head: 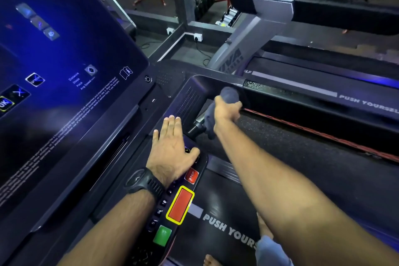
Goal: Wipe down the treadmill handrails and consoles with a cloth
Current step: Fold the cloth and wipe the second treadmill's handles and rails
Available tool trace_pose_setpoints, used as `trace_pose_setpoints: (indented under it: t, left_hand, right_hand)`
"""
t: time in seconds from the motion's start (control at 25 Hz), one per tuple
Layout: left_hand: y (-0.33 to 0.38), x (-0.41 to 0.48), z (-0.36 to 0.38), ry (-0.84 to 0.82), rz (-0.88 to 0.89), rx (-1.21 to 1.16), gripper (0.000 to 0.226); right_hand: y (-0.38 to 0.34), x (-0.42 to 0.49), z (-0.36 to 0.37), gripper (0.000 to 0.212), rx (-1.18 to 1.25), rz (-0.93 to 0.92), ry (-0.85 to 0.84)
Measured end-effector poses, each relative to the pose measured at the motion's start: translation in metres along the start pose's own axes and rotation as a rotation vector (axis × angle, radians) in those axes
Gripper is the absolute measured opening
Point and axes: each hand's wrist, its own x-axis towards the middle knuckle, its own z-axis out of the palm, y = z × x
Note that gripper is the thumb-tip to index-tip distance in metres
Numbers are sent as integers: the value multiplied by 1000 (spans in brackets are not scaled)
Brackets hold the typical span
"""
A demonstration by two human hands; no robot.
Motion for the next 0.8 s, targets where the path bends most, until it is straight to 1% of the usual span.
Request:
trace_pose_setpoints:
  t: [0.08, 0.12, 0.2, 0.24, 0.28, 0.36, 0.44, 0.56, 0.6, 0.72, 0.8]
  left_hand:
    - [0, 0, 0, 0, 12, -14, 91]
    - [-1, -1, 0, 3, 26, -46, 89]
    - [-4, -6, -7, 48, 47, -183, 82]
    - [-9, -7, -12, 96, 49, -232, 77]
    - [-15, -6, -18, 139, 54, -222, 73]
    - [-32, 2, -31, 182, 79, -38, 72]
    - [-48, 11, -43, 170, 118, 224, 76]
    - [-65, 21, -55, 184, 180, 627, 82]
    - [-69, 24, -59, 189, 192, 721, 82]
    - [-77, 33, -70, 172, 268, 907, 79]
    - [-79, 42, -75, 147, 317, 969, 80]
  right_hand:
    - [15, -34, -2, 92, -173, -112, -80]
    - [22, -49, -5, 96, -258, -186, -114]
    - [21, -68, -17, 91, -361, -349, -102]
    - [16, -76, -21, 87, -357, -430, -81]
    - [7, -84, -23, 85, -317, -494, -70]
    - [-6, -98, -11, 83, -206, -537, -82]
    - [-14, -108, 14, 80, -149, -475, -81]
    - [-20, -108, 52, 70, -112, -289, -96]
    - [-20, -102, 63, 66, -115, -226, -80]
    - [-14, -81, 89, 65, -155, -84, -40]
    - [-11, -76, 103, 68, -215, -15, -80]
